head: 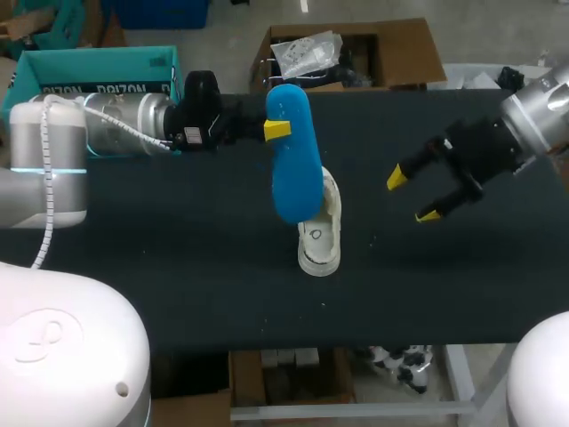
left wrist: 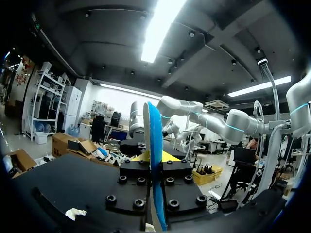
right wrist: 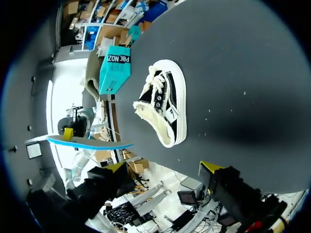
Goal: Open the shoe tongue, take the insole out of the shoe, put the insole back into the shoe, and pack the shoe into the shoebox
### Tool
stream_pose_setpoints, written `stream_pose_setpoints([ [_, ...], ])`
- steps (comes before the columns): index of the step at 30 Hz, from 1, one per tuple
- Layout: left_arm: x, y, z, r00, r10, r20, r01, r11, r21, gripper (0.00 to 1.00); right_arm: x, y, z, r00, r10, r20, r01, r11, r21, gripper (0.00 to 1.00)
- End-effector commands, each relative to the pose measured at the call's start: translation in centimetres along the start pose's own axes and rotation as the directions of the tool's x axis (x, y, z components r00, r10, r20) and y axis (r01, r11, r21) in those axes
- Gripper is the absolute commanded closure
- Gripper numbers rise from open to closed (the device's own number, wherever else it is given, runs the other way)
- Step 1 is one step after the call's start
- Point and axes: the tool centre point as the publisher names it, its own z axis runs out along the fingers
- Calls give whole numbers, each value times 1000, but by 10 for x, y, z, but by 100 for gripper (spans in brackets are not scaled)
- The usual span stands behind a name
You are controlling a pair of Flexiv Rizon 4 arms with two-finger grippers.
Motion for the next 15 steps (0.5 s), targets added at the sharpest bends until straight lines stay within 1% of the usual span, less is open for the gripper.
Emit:
stream_pose_setpoints([
  [1, 1, 0, 1, 1000, 0, 4, 0, 1000, 2, 100, 3, 20, 14, 942, 331, -52, -316, 930, 189, 0],
  [2, 1, 0, 1, 1000, 0, 4, 0, 1000, 2, 100, 3, 16, 17, 901, 429, -63, -406, 885, 228, 0],
  [3, 1, 0, 1, 1000, 0, 4, 0, 1000, 2, 100, 4, 10, 21, 873, 488, -16, -468, 845, 258, 0],
  [15, 1, 0, 1, 1000, 0, 4, 0, 1000, 2, 100, 4, 10, 21, 873, 488, -16, -468, 845, 258, 0],
])
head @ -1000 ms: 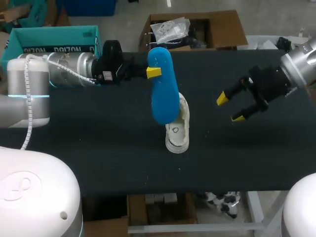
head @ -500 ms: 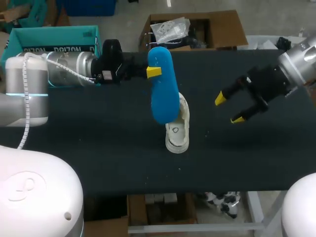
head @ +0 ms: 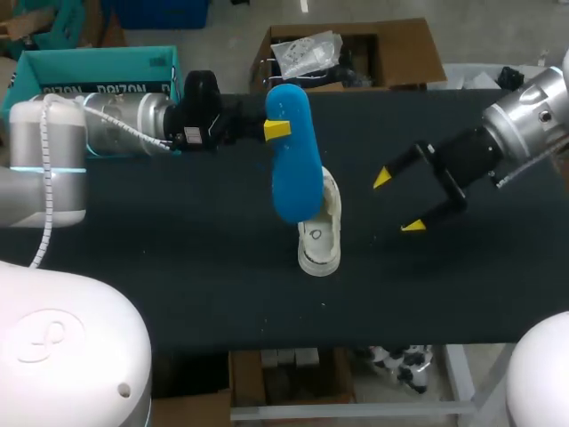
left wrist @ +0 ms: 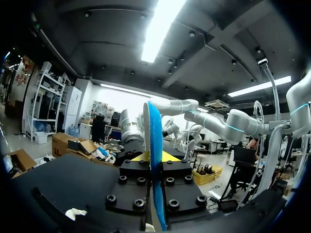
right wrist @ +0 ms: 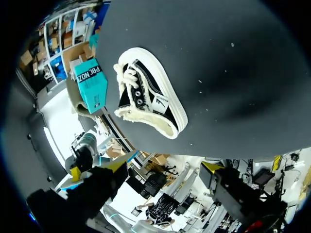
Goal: Open the shoe tongue, take the insole out of the shoe, put the insole back into the shoe, and pack the shoe into the shoebox
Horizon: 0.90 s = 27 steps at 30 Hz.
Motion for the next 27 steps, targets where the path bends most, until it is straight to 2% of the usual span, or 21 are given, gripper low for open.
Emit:
stream_pose_setpoints([
  [1, 1, 1, 1, 1000, 0, 3, 0, 1000, 3, 100, 0, 6, -3, 998, 59, 1, -59, 993, 98, 0],
  [8, 1, 1, 1, 1000, 0, 3, 0, 1000, 3, 100, 0, 6, -3, 998, 59, 1, -59, 993, 98, 0],
  [10, 1, 1, 1, 1000, 0, 3, 0, 1000, 3, 100, 14, 11, -5, 996, 83, -18, -81, 992, 93, 0],
  [12, 1, 1, 1, 1000, 0, 3, 0, 1000, 3, 100, 20, 11, -4, 979, 195, -62, -190, 978, 82, 0],
  [14, 1, 1, 1, 1000, 0, 3, 0, 1000, 3, 100, 19, 11, -4, 933, 341, -116, -331, 939, 97, 0],
  [15, 1, 1, 1, 1000, 0, 3, 0, 1000, 3, 100, 18, 10, -3, 920, 373, -122, -362, 926, 105, 0],
  [16, 1, 1, 1, 1000, 0, 3, 0, 1000, 3, 100, 15, 7, 1, 887, 441, -139, -425, 896, 132, 0],
  [27, 1, 1, 1, 1000, 0, 3, 0, 1000, 3, 100, 15, 7, 1, 887, 441, -139, -425, 896, 132, 0],
])
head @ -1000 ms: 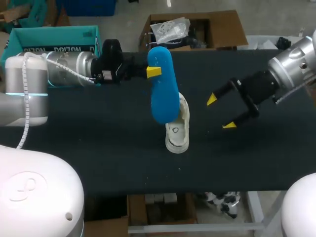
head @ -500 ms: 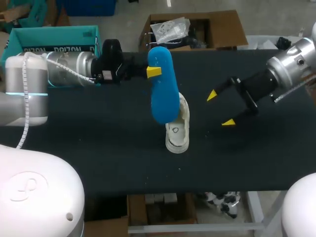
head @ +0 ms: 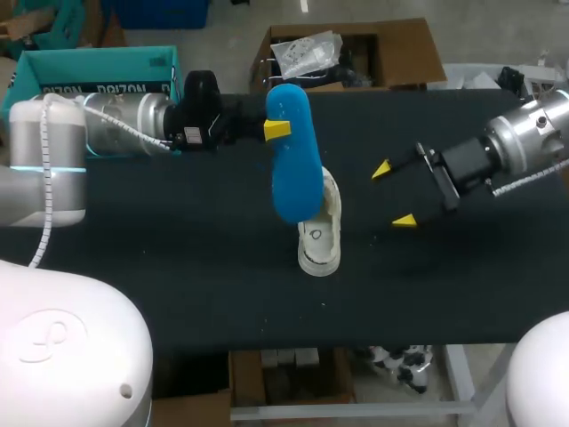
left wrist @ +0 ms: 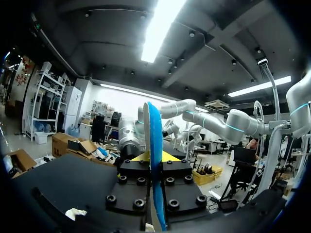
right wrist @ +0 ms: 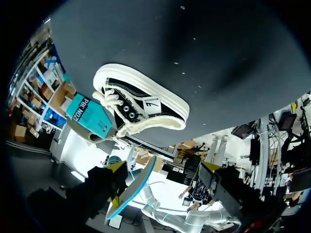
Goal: Open the shoe tongue, take the insole out of the shoe, put the insole back into the shoe, and pack the shoe into the shoebox
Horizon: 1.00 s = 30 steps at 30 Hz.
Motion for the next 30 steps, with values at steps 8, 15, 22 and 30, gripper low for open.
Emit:
stream_pose_setpoints([
  [8, 1, 1, 0, 1000, 0, 3, 0, 1000, 3, 100, 5, 5, -1, 996, 67, -61, -63, 995, 73, 0],
  [15, -2, 13, 21, 988, 154, -14, -154, 988, -3, 100, 9, 5, 7, 989, 129, -76, -119, 985, 122, 0],
  [22, -2, 29, 48, 951, 306, -37, -306, 952, 3, 100, 14, 1, 24, 983, 174, -54, -165, 976, 142, 0],
  [30, -6, 41, 62, 921, 387, -45, -387, 922, 8, 100, 16, -5, 38, 983, 179, -43, -169, 971, 170, 5],
])
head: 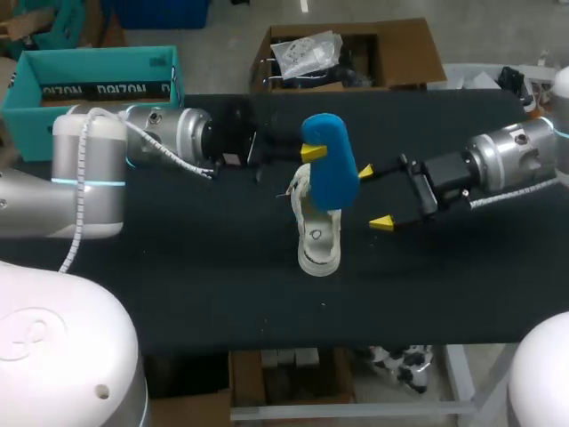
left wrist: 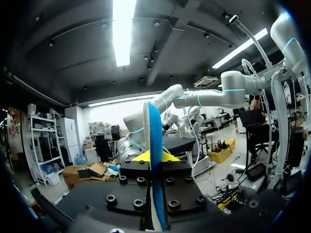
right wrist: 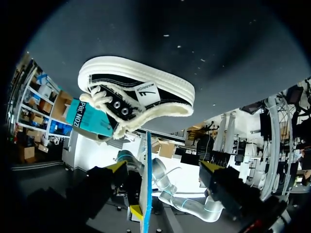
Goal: Open the shoe tongue, take the insole out of the shoe, put the insole back into the shoe, and pack the shoe into the shoebox
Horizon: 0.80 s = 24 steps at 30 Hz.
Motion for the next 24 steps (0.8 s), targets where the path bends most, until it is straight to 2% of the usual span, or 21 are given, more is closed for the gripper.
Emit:
stream_pose_setpoints([
  [1, -1, 10, 8, 1000, 16, 3, -16, 1000, 14, 100, 3, 1, 6, 1000, 0, 6, 0, 1000, 12, 12],
  [3, 0, 12, 9, 1000, 20, -1, -20, 1000, 13, 100, 3, 0, 8, 1000, -2, 4, 2, 1000, 13, 22],
  [6, 3, 16, 10, 1000, 27, -5, -27, 1000, 11, 100, 3, -2, 11, 1000, -8, -4, 8, 1000, 10, 54],
  [9, 4, 18, 10, 999, 34, -7, -34, 999, 7, 100, 3, -2, 12, 1000, -11, -13, 11, 1000, 9, 68],
  [12, 6, 19, 11, 999, 44, -10, -44, 999, -1, 100, 3, -2, 12, 1000, -15, -21, 16, 1000, 13, 69],
  [15, 8, 21, 12, 999, 47, -13, -47, 999, -3, 100, 3, -1, 13, 1000, -17, -23, 18, 1000, 14, 75],
  [16, 8, 22, 12, 999, 47, -13, -47, 999, -4, 100, 3, 0, 13, 1000, -18, -24, 18, 1000, 15, 84],
  [18, 8, 22, 12, 999, 46, -14, -46, 999, -1, 100, 4, 0, 13, 1000, -19, -25, 19, 1000, 17, 91],
  [19, 8, 23, 12, 999, 45, -15, -45, 999, 3, 100, 4, 1, 13, 999, -19, -26, 19, 1000, 18, 100],
  [24, 9, 26, 12, 999, 39, -32, -39, 999, -7, 100, 5, 3, 14, 999, -24, -27, 25, 999, 21, 100],
])
